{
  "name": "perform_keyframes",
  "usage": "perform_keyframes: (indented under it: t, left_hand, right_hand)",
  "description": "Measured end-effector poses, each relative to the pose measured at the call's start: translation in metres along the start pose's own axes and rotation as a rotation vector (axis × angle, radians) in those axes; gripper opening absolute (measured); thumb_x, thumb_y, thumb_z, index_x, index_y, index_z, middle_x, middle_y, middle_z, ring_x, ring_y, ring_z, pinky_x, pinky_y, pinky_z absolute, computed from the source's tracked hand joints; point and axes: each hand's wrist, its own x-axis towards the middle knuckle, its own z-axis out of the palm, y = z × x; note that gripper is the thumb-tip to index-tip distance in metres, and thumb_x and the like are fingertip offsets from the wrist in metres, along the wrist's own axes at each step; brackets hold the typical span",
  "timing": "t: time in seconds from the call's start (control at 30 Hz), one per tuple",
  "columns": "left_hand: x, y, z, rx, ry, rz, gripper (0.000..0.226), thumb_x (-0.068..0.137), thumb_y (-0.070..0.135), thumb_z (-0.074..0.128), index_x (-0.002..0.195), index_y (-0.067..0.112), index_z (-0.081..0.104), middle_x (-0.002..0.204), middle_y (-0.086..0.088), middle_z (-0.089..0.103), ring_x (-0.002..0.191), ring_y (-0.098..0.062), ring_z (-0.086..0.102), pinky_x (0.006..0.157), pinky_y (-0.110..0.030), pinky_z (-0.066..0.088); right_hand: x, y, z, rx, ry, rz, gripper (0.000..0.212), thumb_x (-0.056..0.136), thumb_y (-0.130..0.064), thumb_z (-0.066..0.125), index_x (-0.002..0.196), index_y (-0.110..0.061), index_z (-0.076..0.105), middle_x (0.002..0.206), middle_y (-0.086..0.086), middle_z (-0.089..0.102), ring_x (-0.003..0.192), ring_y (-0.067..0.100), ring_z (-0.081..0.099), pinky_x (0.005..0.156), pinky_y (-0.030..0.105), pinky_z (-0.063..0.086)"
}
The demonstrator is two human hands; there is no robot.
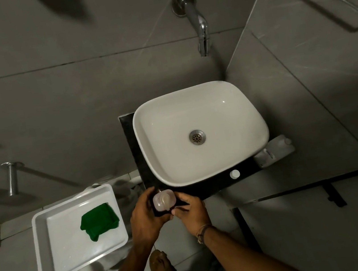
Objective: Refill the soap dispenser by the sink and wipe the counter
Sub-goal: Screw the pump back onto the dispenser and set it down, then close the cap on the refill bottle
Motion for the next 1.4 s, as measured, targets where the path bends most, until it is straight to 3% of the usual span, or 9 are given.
perform_keyframes:
  t: [0.13, 0.23, 0.3, 0.47, 0.6, 0.67, 0.9, 1.03, 1.4]
  left_hand:
    - [-0.032, 0.005, 0.001, 0.031, 0.145, -0.076, 0.102, 0.052, 0.003, 0.104, 0.139, 0.018, 0.053, 0.127, 0.009, 0.062, 0.113, -0.012, 0.064, 0.095, -0.033, 0.054]
    - [-0.069, 0.005, 0.012, 0.041, 0.195, -0.169, 0.073, 0.066, 0.001, 0.098, 0.127, 0.009, 0.060, 0.117, -0.007, 0.062, 0.108, -0.033, 0.066, 0.091, -0.042, 0.054]
    - [-0.088, 0.005, 0.025, 0.019, 0.150, -0.180, 0.058, 0.068, -0.001, 0.096, 0.111, 0.019, 0.063, 0.104, -0.005, 0.065, 0.099, -0.036, 0.068, 0.084, -0.040, 0.052]
    - [-0.094, 0.036, 0.069, 0.021, -0.002, -0.154, 0.055, 0.074, 0.010, 0.094, 0.099, 0.044, 0.059, 0.097, 0.008, 0.070, 0.090, -0.017, 0.069, 0.081, -0.046, 0.057]
    - [-0.073, 0.072, 0.105, 0.033, -0.069, -0.049, 0.049, 0.079, 0.018, 0.090, 0.103, 0.048, 0.058, 0.104, 0.019, 0.067, 0.096, -0.004, 0.066, 0.082, -0.035, 0.054]
    - [-0.060, 0.087, 0.125, 0.058, -0.078, -0.013, 0.049, 0.081, 0.020, 0.089, 0.104, 0.049, 0.058, 0.107, 0.022, 0.066, 0.097, -0.002, 0.065, 0.080, -0.030, 0.051]
    - [-0.020, 0.122, 0.199, 0.161, -0.059, -0.020, 0.047, 0.084, 0.020, 0.087, 0.128, 0.015, 0.069, 0.122, -0.003, 0.071, 0.113, -0.024, 0.069, 0.095, -0.035, 0.053]
    - [-0.010, 0.134, 0.236, 0.175, -0.026, -0.138, 0.054, 0.085, 0.027, 0.087, 0.133, 0.012, 0.067, 0.132, -0.012, 0.068, 0.122, -0.034, 0.066, 0.100, -0.046, 0.056]
    - [0.011, 0.147, 0.290, 0.354, 0.109, -0.402, 0.063, 0.082, 0.055, 0.084, 0.133, 0.021, 0.066, 0.136, -0.013, 0.062, 0.128, -0.040, 0.056, 0.098, -0.055, 0.052]
  right_hand:
    - [-0.008, 0.013, -0.016, 0.025, 0.042, 0.067, 0.058, 0.088, 0.011, 0.070, 0.140, -0.010, 0.059, 0.133, 0.000, 0.063, 0.116, 0.015, 0.064, 0.078, 0.006, 0.053]
    - [-0.017, 0.029, -0.043, 0.026, 0.119, 0.103, 0.060, 0.087, 0.011, 0.072, 0.141, -0.011, 0.058, 0.136, 0.000, 0.062, 0.108, 0.009, 0.063, 0.077, 0.008, 0.055]
    - [-0.023, 0.040, -0.065, 0.044, 0.189, 0.128, 0.062, 0.085, 0.012, 0.074, 0.140, -0.011, 0.059, 0.131, 0.003, 0.065, 0.100, 0.008, 0.064, 0.076, 0.010, 0.056]
    - [-0.030, 0.052, -0.130, 0.072, 0.457, 0.161, 0.060, 0.078, 0.009, 0.082, 0.133, -0.007, 0.065, 0.127, 0.009, 0.070, 0.102, 0.019, 0.068, 0.088, 0.028, 0.058]
    - [-0.024, 0.043, -0.184, 0.143, 0.699, 0.141, 0.062, 0.074, -0.001, 0.089, 0.131, -0.011, 0.066, 0.121, 0.011, 0.073, 0.104, 0.023, 0.070, 0.095, 0.046, 0.059]
    - [-0.017, 0.036, -0.211, 0.178, 0.779, 0.124, 0.067, 0.074, -0.005, 0.090, 0.135, -0.013, 0.063, 0.127, 0.008, 0.070, 0.110, 0.020, 0.067, 0.099, 0.045, 0.057]
    - [0.028, 0.015, -0.261, 0.202, 0.878, 0.057, 0.088, 0.074, -0.006, 0.089, 0.150, -0.014, 0.045, 0.148, 0.008, 0.054, 0.134, 0.029, 0.053, 0.110, 0.052, 0.047]
    - [0.050, 0.010, -0.264, 0.267, 0.932, 0.006, 0.090, 0.069, -0.001, 0.091, 0.147, -0.019, 0.049, 0.146, 0.008, 0.056, 0.130, 0.031, 0.057, 0.104, 0.054, 0.053]
    - [0.080, 0.016, -0.275, 0.374, 0.930, 0.025, 0.090, 0.063, 0.001, 0.094, 0.140, -0.023, 0.052, 0.140, 0.007, 0.061, 0.122, 0.032, 0.064, 0.094, 0.055, 0.059]
